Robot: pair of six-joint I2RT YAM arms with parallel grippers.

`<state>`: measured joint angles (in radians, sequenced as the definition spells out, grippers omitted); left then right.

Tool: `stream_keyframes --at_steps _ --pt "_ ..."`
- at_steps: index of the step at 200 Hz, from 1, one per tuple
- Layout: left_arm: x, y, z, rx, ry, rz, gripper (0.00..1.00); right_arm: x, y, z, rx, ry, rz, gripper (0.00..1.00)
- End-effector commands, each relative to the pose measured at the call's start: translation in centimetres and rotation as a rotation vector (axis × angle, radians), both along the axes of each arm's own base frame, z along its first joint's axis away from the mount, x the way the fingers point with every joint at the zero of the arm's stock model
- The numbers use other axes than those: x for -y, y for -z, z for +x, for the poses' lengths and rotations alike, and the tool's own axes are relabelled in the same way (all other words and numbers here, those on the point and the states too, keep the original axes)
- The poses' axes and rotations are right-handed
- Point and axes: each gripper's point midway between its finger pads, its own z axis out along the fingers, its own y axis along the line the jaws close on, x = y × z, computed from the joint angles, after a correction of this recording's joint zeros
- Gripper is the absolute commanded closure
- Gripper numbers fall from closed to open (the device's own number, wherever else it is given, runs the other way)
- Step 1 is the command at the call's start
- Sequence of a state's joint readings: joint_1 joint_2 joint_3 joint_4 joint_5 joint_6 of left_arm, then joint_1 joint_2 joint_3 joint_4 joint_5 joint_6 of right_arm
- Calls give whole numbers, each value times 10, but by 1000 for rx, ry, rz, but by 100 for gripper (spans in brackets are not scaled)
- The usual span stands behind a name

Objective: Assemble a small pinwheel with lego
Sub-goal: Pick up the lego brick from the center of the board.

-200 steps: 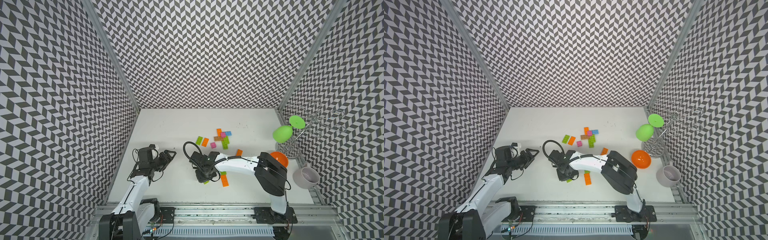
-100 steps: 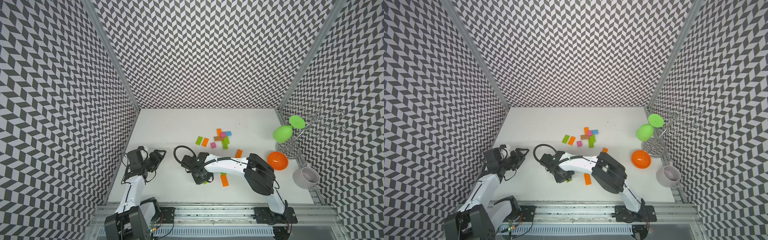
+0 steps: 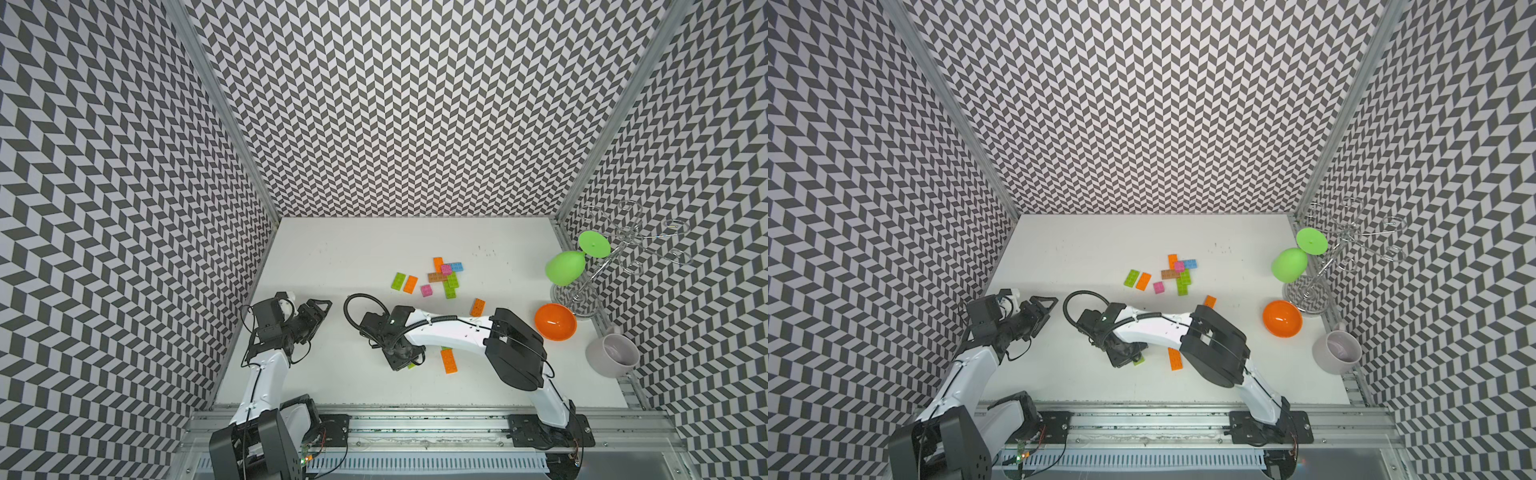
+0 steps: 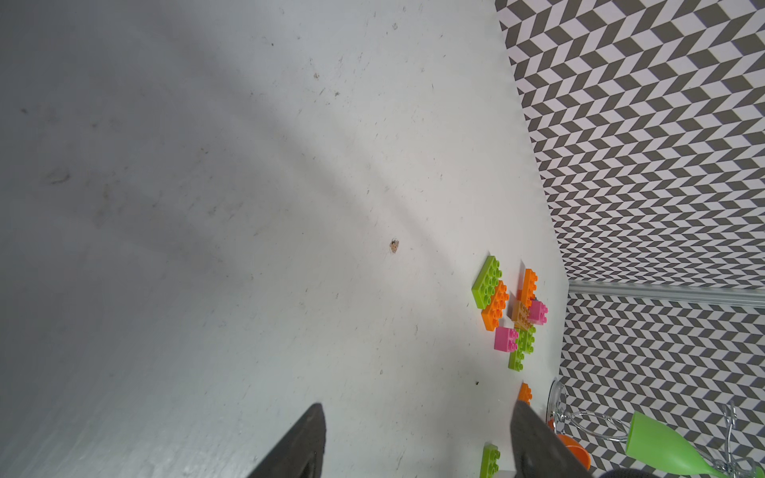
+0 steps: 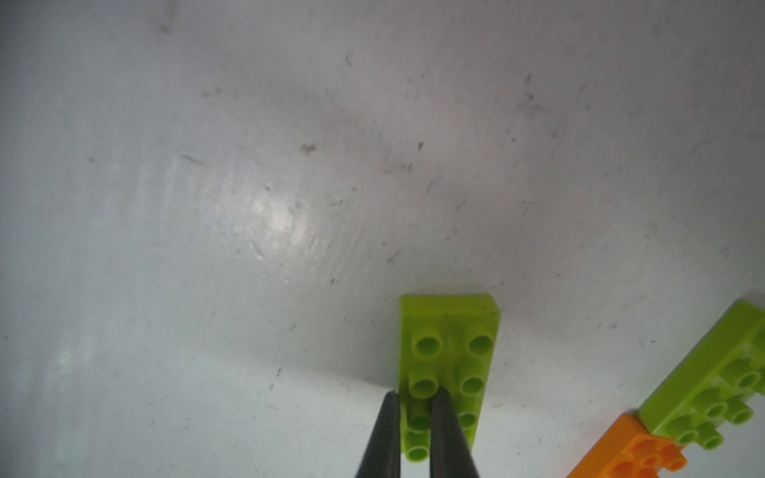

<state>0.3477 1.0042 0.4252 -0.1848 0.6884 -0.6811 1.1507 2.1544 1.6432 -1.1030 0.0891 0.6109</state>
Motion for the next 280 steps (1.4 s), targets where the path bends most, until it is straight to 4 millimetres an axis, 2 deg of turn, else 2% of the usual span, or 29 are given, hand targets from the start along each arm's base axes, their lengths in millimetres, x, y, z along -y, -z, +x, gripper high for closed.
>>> stream_keyframes --at_steps 1,20,106,123,144,182,200,215,230,249,263,280 --pt "-1 -13 5 35 15 9 30 44 58 -33 -190 -10 -171 94" --pt "0 -14 4 36 17 2 30 37 61 -36 -227 -7 -98 95" --pt "4 -20 1 53 31 1 30 66 68 -20 -200 39 -146 100" --pt "5 -19 1 50 37 -3 30 65 65 -17 -179 41 -156 100" --pt "4 -20 2 53 39 3 29 46 47 -10 -148 43 -97 100" --pt "5 -20 3 55 42 5 27 0 -7 9 -89 65 83 100" --pt "6 -21 4 58 48 2 27 -12 -29 16 -57 75 142 100" --pt "9 -21 5 61 59 3 26 -13 -40 21 -43 92 171 100" --pt "14 -22 6 67 77 7 26 -5 -46 24 -33 116 177 100" --pt "31 -25 8 79 129 20 26 17 -50 29 -20 155 163 100" --pt "56 -27 8 93 202 41 26 42 -52 31 -13 193 141 100" --pt "96 -31 3 133 320 55 27 78 -50 32 -12 245 113 100"
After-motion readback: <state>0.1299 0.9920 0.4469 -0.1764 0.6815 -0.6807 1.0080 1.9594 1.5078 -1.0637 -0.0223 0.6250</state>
